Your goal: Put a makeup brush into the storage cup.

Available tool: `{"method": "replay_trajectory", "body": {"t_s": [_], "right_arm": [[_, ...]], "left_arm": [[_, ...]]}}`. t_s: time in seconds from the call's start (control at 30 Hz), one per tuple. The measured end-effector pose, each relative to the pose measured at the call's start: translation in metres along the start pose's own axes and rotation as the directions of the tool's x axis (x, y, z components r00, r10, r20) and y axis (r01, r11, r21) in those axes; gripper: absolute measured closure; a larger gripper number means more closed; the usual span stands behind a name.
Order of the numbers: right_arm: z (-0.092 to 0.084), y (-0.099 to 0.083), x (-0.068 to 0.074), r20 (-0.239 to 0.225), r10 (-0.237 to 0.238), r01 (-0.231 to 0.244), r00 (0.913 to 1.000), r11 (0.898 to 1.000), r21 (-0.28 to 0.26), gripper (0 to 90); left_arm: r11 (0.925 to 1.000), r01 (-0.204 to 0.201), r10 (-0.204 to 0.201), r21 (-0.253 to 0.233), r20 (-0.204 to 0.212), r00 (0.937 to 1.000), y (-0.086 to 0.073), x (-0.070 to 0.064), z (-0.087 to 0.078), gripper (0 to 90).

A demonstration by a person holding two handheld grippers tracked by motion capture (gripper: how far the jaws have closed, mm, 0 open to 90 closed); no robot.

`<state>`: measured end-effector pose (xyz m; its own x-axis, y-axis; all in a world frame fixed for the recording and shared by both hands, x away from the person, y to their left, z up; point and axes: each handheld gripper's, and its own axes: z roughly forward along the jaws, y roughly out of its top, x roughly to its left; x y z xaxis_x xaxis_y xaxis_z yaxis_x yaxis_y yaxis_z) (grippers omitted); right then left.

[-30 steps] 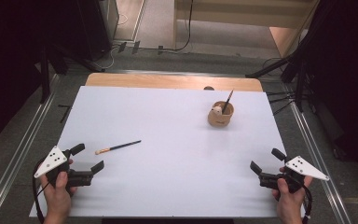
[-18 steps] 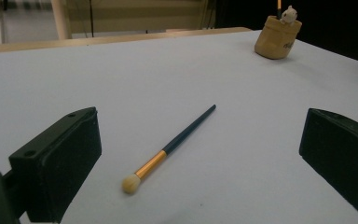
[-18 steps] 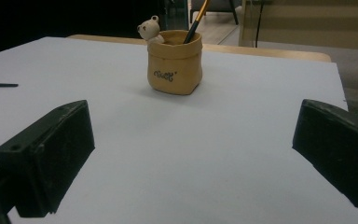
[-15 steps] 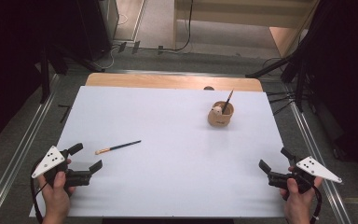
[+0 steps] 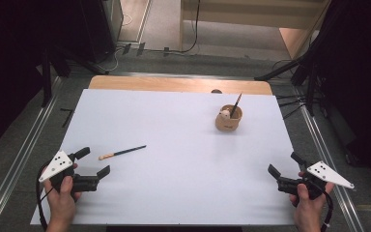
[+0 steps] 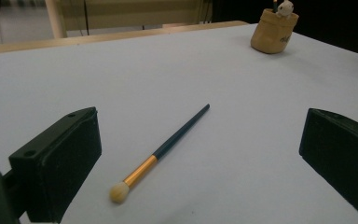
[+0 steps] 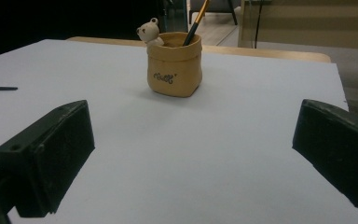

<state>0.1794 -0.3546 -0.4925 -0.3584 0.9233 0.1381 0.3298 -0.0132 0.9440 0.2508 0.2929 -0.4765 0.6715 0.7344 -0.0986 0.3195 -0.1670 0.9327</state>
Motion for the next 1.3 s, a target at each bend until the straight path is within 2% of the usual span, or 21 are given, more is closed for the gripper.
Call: {"method": "replay_trajectory", "body": {"t_s": [0.2, 0.33, 0.43, 0.6, 0.73, 0.77, 0.8, 0.87, 0.9, 0.93, 1.03, 1.07, 1.1, 1.13, 1.27, 1.3], "right_arm": [[0.001, 0.000, 0.001, -0.012, 0.006, -0.006, 0.9999, 1.000, 0.005, 0.0], [0.001, -0.001, 0.002, -0.019, 0.013, -0.013, 0.9997, 1.000, 0.014, 0.0], [0.002, -0.001, 0.004, -0.026, 0.008, -0.008, 0.9996, 1.000, 0.026, 0.0], [0.004, -0.003, 0.005, -0.035, 0.005, -0.004, 0.9994, 0.999, 0.040, 0.0], [0.007, -0.002, 0.007, -0.038, 0.003, -0.001, 0.9993, 0.999, 0.043, 0.0], [0.008, -0.001, 0.008, -0.042, 0.001, 0.001, 0.9991, 0.999, 0.043, 0.0], [0.008, -0.001, 0.008, -0.043, -0.002, 0.004, 0.9991, 0.999, 0.045, 0.0], [0.009, -0.001, 0.009, -0.045, -0.001, 0.003, 0.9990, 0.999, 0.045, 0.0], [0.010, 0.000, 0.009, -0.046, -0.001, 0.003, 0.9990, 0.999, 0.046, 0.0], [0.010, 0.000, 0.009, -0.047, -0.004, 0.006, 0.9989, 0.999, 0.046, 0.0], [0.011, 0.000, 0.010, -0.053, -0.005, 0.007, 0.9986, 0.999, 0.050, 0.0], [0.011, 0.000, 0.010, -0.053, -0.005, 0.007, 0.9986, 0.999, 0.050, 0.0], [0.012, -0.001, 0.010, -0.053, -0.003, 0.005, 0.9986, 0.999, 0.051, 0.0], [0.012, -0.001, 0.010, -0.053, -0.003, 0.005, 0.9986, 0.999, 0.051, 0.0], [0.012, -0.001, 0.010, -0.052, -0.003, 0.005, 0.9986, 0.998, 0.056, 0.0], [0.012, -0.001, 0.010, -0.052, -0.003, 0.005, 0.9986, 0.998, 0.056, 0.0]], "left_arm": [[0.9998, 0.014, -0.014, 0.015, 0.029, 0.9995, 0.011, -0.001, 0.012, 0.0], [0.9986, -0.010, 0.007, 0.051, 0.049, 0.9988, 0.022, -0.002, 0.022, 0.0], [0.9947, -0.028, 0.021, 0.098, 0.073, 0.9971, 0.032, -0.001, 0.034, 0.0], [0.9873, -0.044, 0.030, 0.152, 0.095, 0.9950, 0.040, 0.003, 0.047, 0.0], [0.9790, -0.056, 0.033, 0.196, 0.114, 0.9929, 0.046, 0.006, 0.053, 0.0], [0.9790, -0.056, 0.033, 0.196, 0.114, 0.9929, 0.046, 0.006, 0.053, 0.0], [0.9752, -0.057, 0.031, 0.214, 0.123, 0.9919, 0.048, 0.007, 0.055, 0.0], [0.9623, -0.070, 0.035, 0.263, 0.138, 0.9899, 0.050, 0.009, 0.059, 0.0], [0.9465, -0.083, 0.041, 0.312, 0.140, 0.9893, 0.050, 0.010, 0.062, 0.0], [0.9391, -0.090, 0.045, 0.332, 0.141, 0.9890, 0.051, 0.011, 0.064, 0.0], [0.9229, -0.092, 0.038, 0.374, 0.149, 0.9881, 0.050, 0.014, 0.067, 0.0], [0.9229, -0.092, 0.038, 0.374, 0.149, 0.9881, 0.050, 0.014, 0.067, 0.1], [0.9084, -0.099, 0.041, 0.406, 0.150, 0.9878, 0.050, 0.015, 0.070, 2.3], [0.9084, -0.099, 0.041, 0.406, 0.150, 0.9878, 0.050, 0.015, 0.070, 3.9], [0.8811, -0.118, 0.055, 0.458, 0.148, 0.9875, 0.051, 0.017, 0.075, 5.7], [0.8716, -0.124, 0.063, 0.474, 0.143, 0.9877, 0.051, 0.017, 0.076, 5.7]]}}
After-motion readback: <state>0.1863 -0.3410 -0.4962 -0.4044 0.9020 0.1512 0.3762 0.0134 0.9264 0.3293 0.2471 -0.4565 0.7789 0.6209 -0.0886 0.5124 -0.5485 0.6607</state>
